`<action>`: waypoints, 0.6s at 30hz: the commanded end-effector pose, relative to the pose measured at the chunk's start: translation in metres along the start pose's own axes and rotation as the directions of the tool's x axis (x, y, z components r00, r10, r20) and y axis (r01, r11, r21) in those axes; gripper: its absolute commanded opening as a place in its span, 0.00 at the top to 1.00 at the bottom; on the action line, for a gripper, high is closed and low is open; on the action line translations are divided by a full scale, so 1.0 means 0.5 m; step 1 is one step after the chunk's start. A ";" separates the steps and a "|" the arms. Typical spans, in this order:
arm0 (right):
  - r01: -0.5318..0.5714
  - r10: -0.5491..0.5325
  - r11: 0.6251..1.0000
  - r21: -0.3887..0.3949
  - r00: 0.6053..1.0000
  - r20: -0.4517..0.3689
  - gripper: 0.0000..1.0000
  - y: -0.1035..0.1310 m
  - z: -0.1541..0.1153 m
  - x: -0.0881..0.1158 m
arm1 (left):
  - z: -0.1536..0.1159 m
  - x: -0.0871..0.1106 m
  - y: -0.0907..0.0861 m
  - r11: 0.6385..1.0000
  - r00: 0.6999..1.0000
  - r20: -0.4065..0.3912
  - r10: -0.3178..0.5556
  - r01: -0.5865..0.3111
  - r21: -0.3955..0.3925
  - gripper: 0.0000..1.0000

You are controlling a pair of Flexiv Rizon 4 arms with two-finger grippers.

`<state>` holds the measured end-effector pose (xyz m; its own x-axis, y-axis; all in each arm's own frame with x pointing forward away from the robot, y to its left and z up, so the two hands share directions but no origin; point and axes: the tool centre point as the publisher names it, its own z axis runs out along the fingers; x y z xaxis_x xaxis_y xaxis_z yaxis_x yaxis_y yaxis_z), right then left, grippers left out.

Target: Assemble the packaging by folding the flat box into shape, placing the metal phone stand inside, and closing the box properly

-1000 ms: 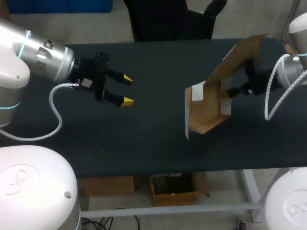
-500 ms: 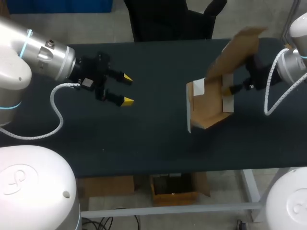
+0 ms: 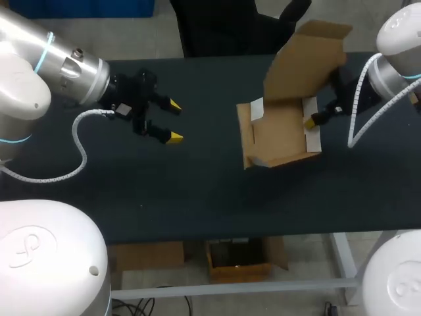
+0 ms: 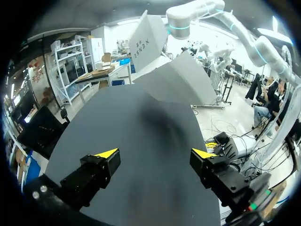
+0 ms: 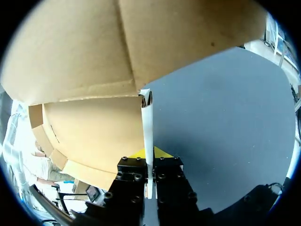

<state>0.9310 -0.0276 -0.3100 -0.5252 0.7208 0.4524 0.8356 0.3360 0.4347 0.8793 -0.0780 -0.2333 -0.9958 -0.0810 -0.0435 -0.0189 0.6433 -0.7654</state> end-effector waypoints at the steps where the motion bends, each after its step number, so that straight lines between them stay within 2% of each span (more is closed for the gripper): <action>1: -0.033 0.030 0.998 0.049 0.998 0.054 1.00 0.008 0.002 0.002 | -0.007 -0.009 0.014 1.000 1.000 0.002 0.001 -0.001 -0.005 0.00; 10: -0.161 0.143 0.982 0.103 0.977 0.160 1.00 0.004 0.004 -0.009 | -0.019 -0.027 0.037 1.000 0.999 0.042 -0.006 0.007 -0.017 0.00; 18: -0.304 0.260 0.942 0.140 0.928 0.265 1.00 -0.005 0.016 -0.017 | -0.019 -0.040 0.045 0.999 0.998 0.067 -0.010 0.013 -0.042 0.00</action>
<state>0.9316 -0.0340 -0.3203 -0.2553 0.8828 0.3942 0.9625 0.1932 0.1906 0.8983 -0.0532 -0.2442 -0.9881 -0.1332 -0.0775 -0.0314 0.6664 -0.7450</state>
